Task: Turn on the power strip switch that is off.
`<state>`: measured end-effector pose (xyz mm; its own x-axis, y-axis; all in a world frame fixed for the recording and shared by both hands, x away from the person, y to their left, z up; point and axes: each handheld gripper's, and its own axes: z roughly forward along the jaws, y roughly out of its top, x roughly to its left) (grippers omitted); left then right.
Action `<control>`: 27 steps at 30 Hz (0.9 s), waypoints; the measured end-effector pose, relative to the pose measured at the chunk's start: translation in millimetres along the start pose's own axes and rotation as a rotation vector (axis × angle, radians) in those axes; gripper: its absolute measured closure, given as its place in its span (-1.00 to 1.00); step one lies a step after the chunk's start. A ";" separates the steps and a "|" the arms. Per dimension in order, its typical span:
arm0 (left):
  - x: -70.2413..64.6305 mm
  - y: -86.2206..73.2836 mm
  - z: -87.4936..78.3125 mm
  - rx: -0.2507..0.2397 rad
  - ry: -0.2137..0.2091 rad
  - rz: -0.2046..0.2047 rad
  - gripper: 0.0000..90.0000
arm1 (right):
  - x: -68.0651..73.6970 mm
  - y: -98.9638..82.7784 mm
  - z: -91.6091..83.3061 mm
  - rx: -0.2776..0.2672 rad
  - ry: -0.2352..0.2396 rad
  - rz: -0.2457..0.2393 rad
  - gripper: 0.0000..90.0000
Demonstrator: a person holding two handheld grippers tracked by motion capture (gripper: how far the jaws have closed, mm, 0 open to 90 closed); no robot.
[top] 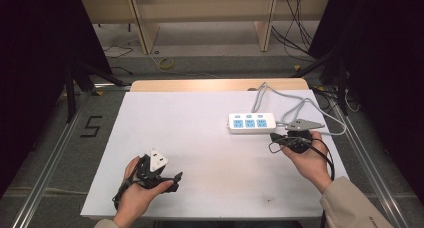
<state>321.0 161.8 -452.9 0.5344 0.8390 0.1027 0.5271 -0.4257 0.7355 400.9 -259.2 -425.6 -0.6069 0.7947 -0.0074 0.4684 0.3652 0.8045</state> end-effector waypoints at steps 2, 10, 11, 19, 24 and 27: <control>-0.1 0.1 -0.2 0.001 0.000 0.000 -0.76 | -0.6 0.6 1.9 0.001 -0.002 0.001 1.00; 0.2 0.3 -0.2 0.000 0.005 -0.001 -0.77 | -3.3 3.0 8.7 0.007 -0.006 0.008 1.00; 0.3 0.3 -0.1 0.001 0.005 0.000 -0.77 | -3.7 3.4 9.3 0.008 -0.007 0.010 1.00; 0.1 0.5 0.0 0.003 0.004 0.001 -0.77 | -5.6 5.2 15.4 0.017 -0.010 0.014 1.00; 0.0 0.6 0.0 0.002 0.004 0.001 -0.77 | -7.2 7.7 18.3 0.017 -0.015 0.016 1.00; 0.0 0.6 0.0 0.003 0.004 0.001 -0.77 | -8.1 9.2 20.5 0.018 -0.019 0.017 1.00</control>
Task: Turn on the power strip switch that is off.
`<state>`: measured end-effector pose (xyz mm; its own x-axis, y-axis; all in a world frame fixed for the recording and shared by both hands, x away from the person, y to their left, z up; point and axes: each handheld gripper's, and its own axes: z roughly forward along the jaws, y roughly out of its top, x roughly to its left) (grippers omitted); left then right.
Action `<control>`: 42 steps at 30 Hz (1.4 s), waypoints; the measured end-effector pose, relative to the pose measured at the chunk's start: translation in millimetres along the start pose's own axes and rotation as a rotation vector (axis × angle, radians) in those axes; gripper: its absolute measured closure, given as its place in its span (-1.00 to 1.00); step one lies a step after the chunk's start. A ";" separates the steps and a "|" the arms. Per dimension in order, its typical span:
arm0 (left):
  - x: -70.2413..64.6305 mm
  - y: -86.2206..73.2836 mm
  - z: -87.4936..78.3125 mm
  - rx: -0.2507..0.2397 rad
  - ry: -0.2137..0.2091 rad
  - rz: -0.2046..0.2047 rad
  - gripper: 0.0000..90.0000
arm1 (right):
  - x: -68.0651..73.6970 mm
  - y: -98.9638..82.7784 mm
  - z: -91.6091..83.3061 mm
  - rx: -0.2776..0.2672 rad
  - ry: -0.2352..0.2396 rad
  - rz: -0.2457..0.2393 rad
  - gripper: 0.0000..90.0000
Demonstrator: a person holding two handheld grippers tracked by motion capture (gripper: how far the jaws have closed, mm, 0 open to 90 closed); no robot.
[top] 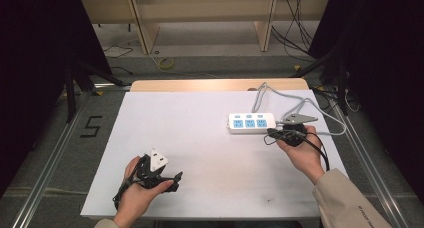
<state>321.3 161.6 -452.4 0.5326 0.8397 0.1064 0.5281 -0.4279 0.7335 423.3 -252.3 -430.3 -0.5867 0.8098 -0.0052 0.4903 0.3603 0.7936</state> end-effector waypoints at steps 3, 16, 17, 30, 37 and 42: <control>-0.1 0.0 0.1 0.001 -0.001 0.001 -0.77 | -0.4 1.4 2.7 0.003 -0.001 -0.001 1.00; -0.7 0.2 0.6 -0.002 -0.004 0.002 -0.77 | 0.5 6.7 13.5 0.016 -0.008 -0.010 1.00; -0.8 0.2 0.6 -0.001 -0.004 0.003 -0.77 | 0.8 7.1 14.4 0.016 -0.008 -0.009 1.00; -1.4 0.5 0.4 -0.002 -0.005 0.006 -0.77 | -1.2 12.4 23.0 0.020 -0.012 -0.005 1.00; -1.5 0.4 0.6 -0.005 -0.004 0.003 -0.77 | -0.9 14.5 27.5 0.026 -0.013 -0.004 1.00; -1.7 0.5 0.4 -0.004 -0.004 0.004 -0.77 | -0.3 16.7 31.0 0.030 -0.014 -0.005 1.00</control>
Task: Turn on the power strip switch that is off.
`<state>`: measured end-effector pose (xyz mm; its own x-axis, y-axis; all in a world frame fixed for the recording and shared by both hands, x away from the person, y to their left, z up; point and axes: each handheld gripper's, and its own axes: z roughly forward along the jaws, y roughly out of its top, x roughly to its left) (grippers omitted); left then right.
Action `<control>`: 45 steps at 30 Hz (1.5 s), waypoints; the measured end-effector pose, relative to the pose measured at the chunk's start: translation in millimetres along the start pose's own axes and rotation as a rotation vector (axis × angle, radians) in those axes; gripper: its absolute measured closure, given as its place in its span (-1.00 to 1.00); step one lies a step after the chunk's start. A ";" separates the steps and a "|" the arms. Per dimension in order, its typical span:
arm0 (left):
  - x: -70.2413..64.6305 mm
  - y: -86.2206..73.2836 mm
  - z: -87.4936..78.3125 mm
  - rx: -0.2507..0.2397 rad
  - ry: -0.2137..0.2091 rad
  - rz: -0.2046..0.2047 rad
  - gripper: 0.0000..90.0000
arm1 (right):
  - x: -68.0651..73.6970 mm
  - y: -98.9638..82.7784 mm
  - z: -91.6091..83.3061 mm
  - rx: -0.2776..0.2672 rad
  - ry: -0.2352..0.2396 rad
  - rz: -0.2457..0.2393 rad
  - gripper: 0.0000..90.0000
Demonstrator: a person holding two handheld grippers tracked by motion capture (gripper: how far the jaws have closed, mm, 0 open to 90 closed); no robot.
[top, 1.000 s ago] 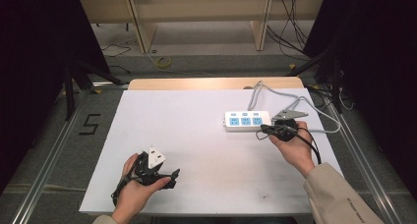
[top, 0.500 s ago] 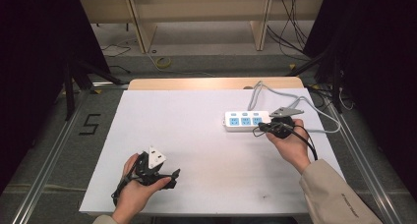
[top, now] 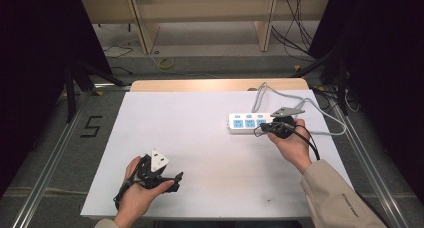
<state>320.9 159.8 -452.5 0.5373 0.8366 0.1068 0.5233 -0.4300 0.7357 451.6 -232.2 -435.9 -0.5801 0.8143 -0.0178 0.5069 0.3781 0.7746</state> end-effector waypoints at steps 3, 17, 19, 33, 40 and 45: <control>0.0 -0.1 -0.1 -0.001 0.001 0.002 -0.77 | 0.2 1.5 2.3 0.001 -0.002 -0.002 1.00; -0.4 0.0 0.0 -0.003 0.003 0.000 -0.77 | -2.8 7.0 9.3 0.009 -0.010 0.000 1.00; -0.4 0.0 0.0 -0.004 0.002 0.000 -0.77 | -3.0 8.4 10.4 0.011 -0.011 -0.002 1.00; -0.5 0.1 0.0 -0.004 0.002 0.000 -0.77 | -4.5 14.9 19.3 0.018 -0.016 0.007 1.00; -0.6 0.1 0.1 -0.005 0.001 0.000 -0.76 | -5.2 17.9 23.3 0.024 -0.020 0.005 1.00; -0.6 0.2 0.0 -0.006 0.002 0.000 -0.76 | -6.7 20.1 24.9 0.027 -0.025 0.006 1.00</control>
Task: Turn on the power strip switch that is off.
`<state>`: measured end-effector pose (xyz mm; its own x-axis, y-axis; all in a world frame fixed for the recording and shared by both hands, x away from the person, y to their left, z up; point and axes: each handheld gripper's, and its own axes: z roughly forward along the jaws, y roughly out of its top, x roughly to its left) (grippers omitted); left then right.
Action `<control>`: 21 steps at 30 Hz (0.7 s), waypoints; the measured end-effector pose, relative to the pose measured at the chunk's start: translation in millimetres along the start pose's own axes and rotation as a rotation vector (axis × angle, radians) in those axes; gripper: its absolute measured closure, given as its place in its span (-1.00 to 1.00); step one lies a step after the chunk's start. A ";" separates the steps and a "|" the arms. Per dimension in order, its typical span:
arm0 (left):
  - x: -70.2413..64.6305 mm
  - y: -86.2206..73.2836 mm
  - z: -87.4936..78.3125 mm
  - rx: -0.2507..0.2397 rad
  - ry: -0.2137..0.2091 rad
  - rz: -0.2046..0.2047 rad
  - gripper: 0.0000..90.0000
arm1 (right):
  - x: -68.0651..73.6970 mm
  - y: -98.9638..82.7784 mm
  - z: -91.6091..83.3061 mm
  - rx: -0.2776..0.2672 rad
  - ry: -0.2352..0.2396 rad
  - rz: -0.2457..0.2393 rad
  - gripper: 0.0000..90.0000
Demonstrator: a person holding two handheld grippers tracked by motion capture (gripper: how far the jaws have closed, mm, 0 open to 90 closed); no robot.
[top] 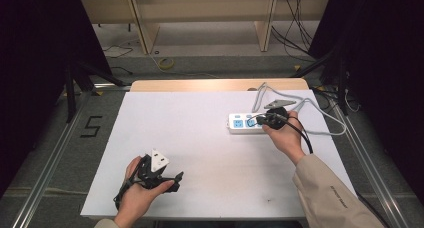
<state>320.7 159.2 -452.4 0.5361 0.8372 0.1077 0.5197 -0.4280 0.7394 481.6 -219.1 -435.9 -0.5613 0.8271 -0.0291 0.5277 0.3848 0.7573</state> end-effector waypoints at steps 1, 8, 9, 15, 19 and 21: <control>-0.1 0.0 0.1 -0.001 0.000 -0.001 -0.76 | -0.3 0.5 0.3 0.000 0.000 0.001 1.00; -0.1 0.1 -0.1 0.000 0.000 0.000 -0.76 | -2.8 3.5 3.2 0.004 -0.007 0.003 1.00; -0.1 0.0 -0.1 0.000 0.000 0.000 -0.76 | -3.2 3.6 3.7 0.005 -0.006 0.005 1.00; -0.2 0.1 0.1 0.000 -0.001 0.000 -0.76 | -5.0 3.8 7.0 0.015 -0.012 0.007 1.00; -0.2 0.1 0.1 0.001 -0.002 0.000 -0.76 | -5.6 5.7 9.2 0.019 -0.016 0.005 1.00; -0.2 0.2 0.1 0.001 -0.002 0.001 -0.76 | -5.6 6.8 10.3 0.022 -0.017 0.005 1.00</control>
<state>320.7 158.9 -452.4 0.5379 0.8362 0.1069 0.5198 -0.4288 0.7389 494.9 -216.9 -437.4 -0.5477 0.8358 -0.0370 0.5443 0.3896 0.7429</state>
